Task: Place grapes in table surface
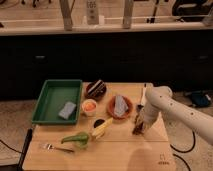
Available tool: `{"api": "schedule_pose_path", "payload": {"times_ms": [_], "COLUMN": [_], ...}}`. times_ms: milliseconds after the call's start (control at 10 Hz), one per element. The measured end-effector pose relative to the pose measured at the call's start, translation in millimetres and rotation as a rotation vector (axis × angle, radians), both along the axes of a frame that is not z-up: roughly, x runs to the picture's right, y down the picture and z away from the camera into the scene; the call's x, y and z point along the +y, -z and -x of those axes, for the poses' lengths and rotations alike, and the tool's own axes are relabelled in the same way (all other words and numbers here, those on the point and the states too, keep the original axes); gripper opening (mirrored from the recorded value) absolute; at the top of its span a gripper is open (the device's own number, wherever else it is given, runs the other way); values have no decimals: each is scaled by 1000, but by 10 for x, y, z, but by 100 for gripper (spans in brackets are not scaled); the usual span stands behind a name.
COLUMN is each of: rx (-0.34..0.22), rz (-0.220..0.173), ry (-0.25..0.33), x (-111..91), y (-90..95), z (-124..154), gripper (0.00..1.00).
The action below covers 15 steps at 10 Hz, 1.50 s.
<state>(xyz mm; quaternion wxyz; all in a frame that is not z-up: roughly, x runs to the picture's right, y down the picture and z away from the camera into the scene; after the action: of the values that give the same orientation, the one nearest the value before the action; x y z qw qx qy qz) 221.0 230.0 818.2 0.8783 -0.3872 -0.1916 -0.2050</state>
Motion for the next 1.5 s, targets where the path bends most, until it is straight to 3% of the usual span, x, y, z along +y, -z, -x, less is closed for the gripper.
{"api": "schedule_pose_path", "payload": {"times_ms": [400,700,1500], "rx": [-35,-54,-58], "rz": [-70,-105,-135], "ry": [55,93,133], "x": [-524,-729,-813], "y": [434,645,971], "z": [175,262,370], "gripper": [0,0,0]}}
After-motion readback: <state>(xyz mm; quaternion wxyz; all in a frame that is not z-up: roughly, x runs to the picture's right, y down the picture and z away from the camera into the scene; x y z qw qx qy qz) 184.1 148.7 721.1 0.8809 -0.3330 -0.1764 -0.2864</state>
